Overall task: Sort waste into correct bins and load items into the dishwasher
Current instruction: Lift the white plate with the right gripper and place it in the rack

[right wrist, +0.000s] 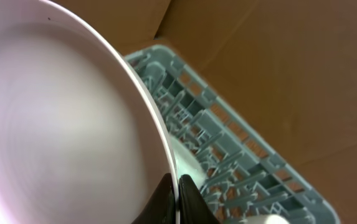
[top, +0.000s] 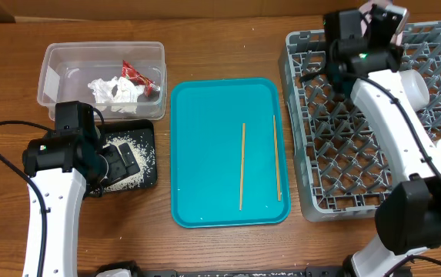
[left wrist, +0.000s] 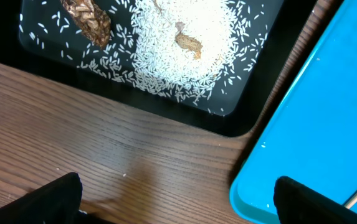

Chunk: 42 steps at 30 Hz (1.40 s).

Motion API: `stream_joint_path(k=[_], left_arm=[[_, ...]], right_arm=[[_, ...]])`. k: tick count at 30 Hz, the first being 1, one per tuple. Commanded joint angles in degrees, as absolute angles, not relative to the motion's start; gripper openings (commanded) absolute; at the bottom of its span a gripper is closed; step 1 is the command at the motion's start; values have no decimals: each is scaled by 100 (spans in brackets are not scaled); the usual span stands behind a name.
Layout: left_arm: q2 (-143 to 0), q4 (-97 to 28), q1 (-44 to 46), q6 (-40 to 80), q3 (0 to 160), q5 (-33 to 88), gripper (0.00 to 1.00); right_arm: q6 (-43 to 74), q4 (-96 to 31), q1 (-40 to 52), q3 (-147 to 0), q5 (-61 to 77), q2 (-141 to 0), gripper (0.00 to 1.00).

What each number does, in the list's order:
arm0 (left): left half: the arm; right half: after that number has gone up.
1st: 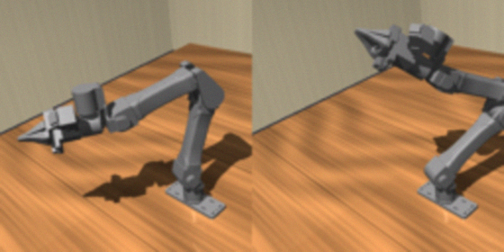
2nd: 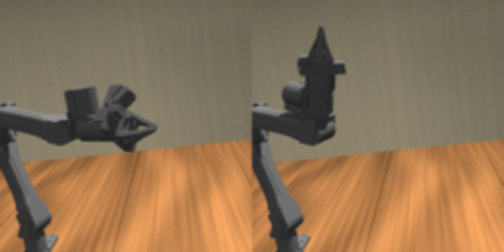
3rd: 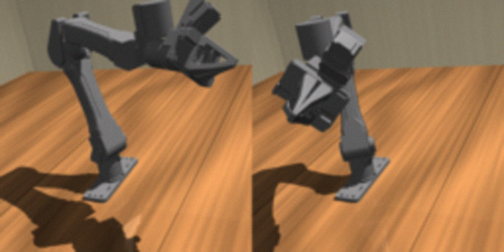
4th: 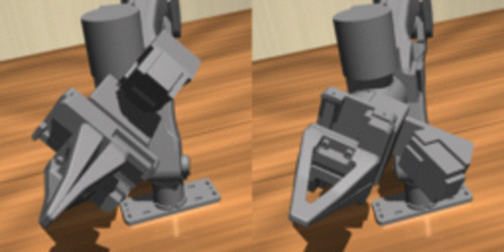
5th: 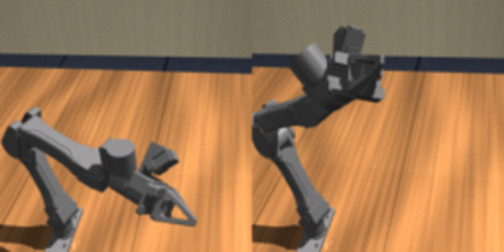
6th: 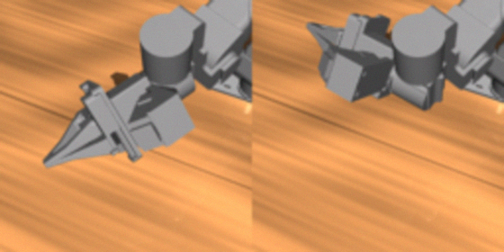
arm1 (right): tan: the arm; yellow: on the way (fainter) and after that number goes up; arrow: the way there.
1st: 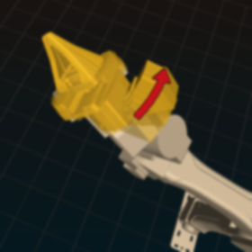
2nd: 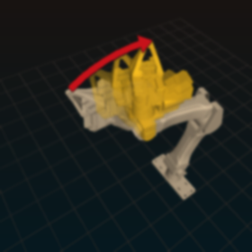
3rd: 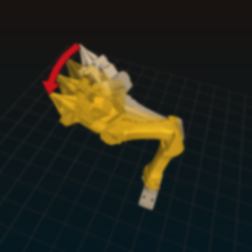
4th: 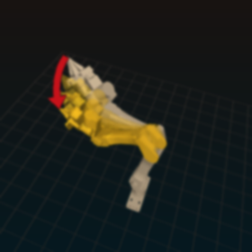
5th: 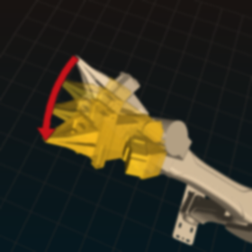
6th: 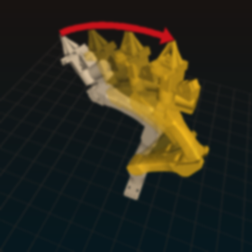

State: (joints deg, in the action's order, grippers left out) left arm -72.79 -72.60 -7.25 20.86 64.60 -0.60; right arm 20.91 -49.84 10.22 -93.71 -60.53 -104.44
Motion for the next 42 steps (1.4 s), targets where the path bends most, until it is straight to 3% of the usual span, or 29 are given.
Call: stream_joint_path(k=[1,9,15,17,18,20,22,28,36,42], left_arm=[[-7308,-7255,-757,2143,6508,-14,100],[-7308,-7255,-757,2143,6508,-14,100],[-7308,-7255,-757,2143,6508,-14,100],[-7308,-7255,-757,2143,6508,-14,100],[-7308,-7255,-757,2143,6508,-14,100],[-7308,-7255,-757,2143,6508,-14,99],[-7308,-7255,-757,2143,6508,-14,100],[-7308,-7255,-757,2143,6508,-14,100],[-7308,-7255,-757,2143,6508,-14,100],[-7308,-7255,-757,2143,6508,-14,100]], right_arm=[[2281,-4866,1059,-9155,-5590,-10486,4],[2738,-5107,1105,-8890,-4320,-10486,4],[3157,-5328,1280,-8892,-4167,-10486,4],[3157,-5349,1369,-8895,-4167,-10479,13],[3155,-5376,1415,-8895,-4167,-10466,21],[3164,-5454,1461,-8899,-4082,-10409,50],[3238,-5653,1479,-8938,-3625,-10239,63],[3452,-5911,1479,-8969,-2722,-9452,67],[2976,-6357,1699,-8938,-296,-9037,66],[2978,-6499,2270,-8357,-154,-9072,69]])
